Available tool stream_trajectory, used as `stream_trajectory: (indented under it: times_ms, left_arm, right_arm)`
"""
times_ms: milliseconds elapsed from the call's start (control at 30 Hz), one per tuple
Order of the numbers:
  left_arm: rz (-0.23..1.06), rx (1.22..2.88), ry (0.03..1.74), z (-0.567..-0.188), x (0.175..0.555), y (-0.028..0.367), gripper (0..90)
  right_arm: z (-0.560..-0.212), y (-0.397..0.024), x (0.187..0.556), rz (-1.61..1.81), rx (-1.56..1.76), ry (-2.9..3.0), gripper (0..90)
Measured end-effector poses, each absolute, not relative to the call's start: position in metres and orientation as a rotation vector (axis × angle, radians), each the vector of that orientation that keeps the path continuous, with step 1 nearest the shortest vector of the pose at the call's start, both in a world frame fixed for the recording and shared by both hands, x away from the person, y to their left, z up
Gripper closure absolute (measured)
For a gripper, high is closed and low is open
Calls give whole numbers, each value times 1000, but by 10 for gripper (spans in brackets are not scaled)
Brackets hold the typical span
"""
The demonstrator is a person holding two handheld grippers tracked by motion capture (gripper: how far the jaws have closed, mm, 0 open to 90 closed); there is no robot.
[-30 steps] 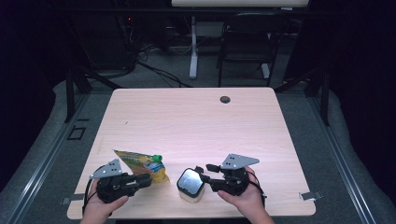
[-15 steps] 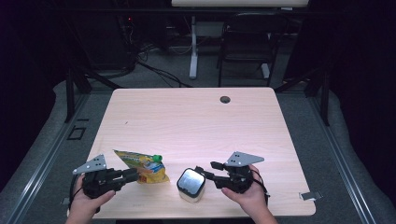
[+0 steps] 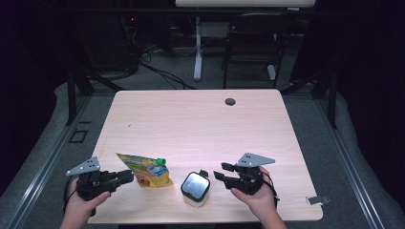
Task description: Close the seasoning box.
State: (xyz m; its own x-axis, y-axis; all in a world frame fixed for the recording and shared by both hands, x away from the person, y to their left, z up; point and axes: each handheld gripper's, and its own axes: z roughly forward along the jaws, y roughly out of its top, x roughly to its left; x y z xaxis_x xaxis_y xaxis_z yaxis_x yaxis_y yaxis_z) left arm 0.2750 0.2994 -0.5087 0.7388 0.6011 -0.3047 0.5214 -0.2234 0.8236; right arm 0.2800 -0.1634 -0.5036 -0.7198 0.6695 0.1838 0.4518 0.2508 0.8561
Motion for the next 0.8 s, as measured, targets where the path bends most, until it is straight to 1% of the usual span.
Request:
stream_trajectory:
  times_ms: [400, 700, 800]
  left_arm:
    - [120, 1847, 939, -519, 281, 322, 728]
    - [138, 1816, 1002, -527, 284, 331, 722]
    - [145, 1799, 1020, -528, 285, 333, 706]
  right_arm:
    - [-512, -177, 287, 1436, 1140, 2258, 526]
    - [-516, -182, 290, 1423, 1175, 2244, 520]
    - [-518, -184, 291, 1412, 1184, 2241, 503]
